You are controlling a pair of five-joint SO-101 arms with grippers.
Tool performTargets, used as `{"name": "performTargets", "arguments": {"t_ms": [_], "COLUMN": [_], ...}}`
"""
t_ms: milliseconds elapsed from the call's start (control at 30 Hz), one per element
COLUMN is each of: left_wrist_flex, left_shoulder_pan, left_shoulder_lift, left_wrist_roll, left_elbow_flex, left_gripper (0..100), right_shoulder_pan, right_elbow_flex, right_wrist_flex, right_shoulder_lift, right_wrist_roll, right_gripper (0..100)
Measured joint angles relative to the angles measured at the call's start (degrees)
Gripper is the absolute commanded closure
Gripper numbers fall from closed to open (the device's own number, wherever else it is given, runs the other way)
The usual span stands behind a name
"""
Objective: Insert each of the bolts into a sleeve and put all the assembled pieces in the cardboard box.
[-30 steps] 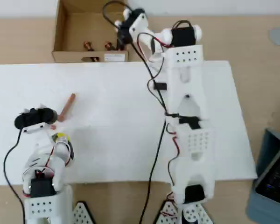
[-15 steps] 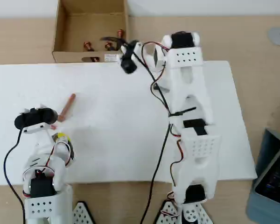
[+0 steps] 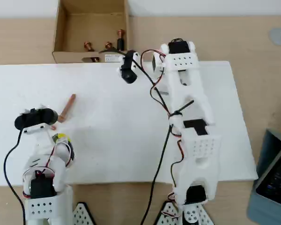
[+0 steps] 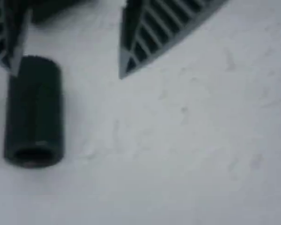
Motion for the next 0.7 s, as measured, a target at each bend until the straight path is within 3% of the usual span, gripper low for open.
{"name": "performTargets", "arguments": {"t_ms": [567, 700], "left_wrist_flex": [0.0, 0.0], "left_shoulder_pan": [0.0, 0.0], "left_shoulder_lift": [0.0, 0.0], "left_wrist_roll": [0.0, 0.0], "left_elbow_flex": [0.0, 0.0], "left_gripper": [100, 100], "right_shoulder_pan": [0.4, 0.5], "right_elbow_flex": [-13.5, -15.1], "right_wrist_flex": [-0.4, -0.4], "right_shoulder_lift": [15.8, 17.1], "right_wrist_roll": [0.0, 0.0], "right_gripper": [84.0, 93.2]}}
